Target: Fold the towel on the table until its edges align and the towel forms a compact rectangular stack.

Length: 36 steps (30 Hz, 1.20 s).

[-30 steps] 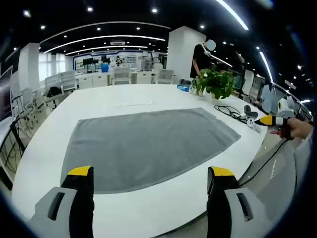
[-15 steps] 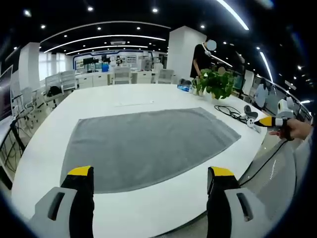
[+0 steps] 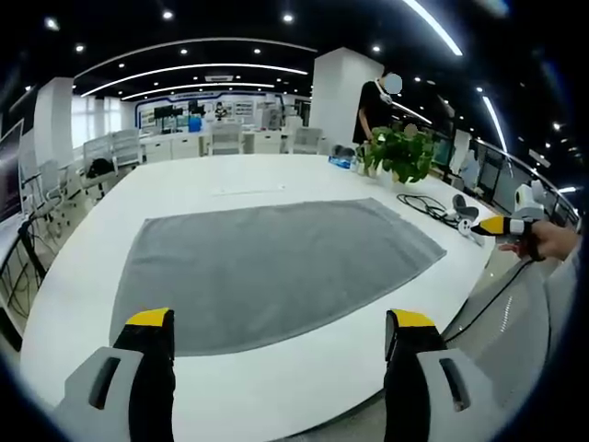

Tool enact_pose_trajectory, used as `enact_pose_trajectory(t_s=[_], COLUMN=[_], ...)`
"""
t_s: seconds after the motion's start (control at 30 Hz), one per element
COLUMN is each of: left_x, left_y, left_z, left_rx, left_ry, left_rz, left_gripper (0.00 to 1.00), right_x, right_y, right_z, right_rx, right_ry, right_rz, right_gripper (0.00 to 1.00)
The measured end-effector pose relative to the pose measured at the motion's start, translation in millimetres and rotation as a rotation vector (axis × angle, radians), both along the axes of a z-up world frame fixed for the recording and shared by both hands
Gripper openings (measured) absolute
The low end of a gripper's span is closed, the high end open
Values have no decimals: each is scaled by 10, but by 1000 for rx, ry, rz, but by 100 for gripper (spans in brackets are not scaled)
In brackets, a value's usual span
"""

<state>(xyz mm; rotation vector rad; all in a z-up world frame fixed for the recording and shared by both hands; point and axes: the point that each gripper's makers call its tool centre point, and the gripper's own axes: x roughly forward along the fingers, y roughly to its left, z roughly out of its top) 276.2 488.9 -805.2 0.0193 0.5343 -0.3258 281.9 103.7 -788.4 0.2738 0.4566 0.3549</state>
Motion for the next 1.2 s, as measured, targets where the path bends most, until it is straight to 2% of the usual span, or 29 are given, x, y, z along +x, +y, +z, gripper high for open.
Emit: enact_pose_trajectory(t_s=[0.7,0.9,1.1,1.13,1.2], left_x=[17,99,178,198,231], left_y=[-44,-110,-182,-186,-201], left_z=[3,121,189,217,264], left_rx=[7,1,12,10,5], left_ry=[-1,-38,-59,-68,-80], left_rz=[-16,-16,-24,-20,-18], left_gripper=[97,95,94,94,94], right_x=[34,63,121,131,181], right_y=[-137,-193,-333,-361,-406], right_z=[61,122,213,227,327], right_rx=[-13,4,-17,-15,58], right_ry=[-21,-32,-53,-56,-80], right_rz=[-33,-38,-47,-48,-72], right_gripper=[89,87,88,88,88])
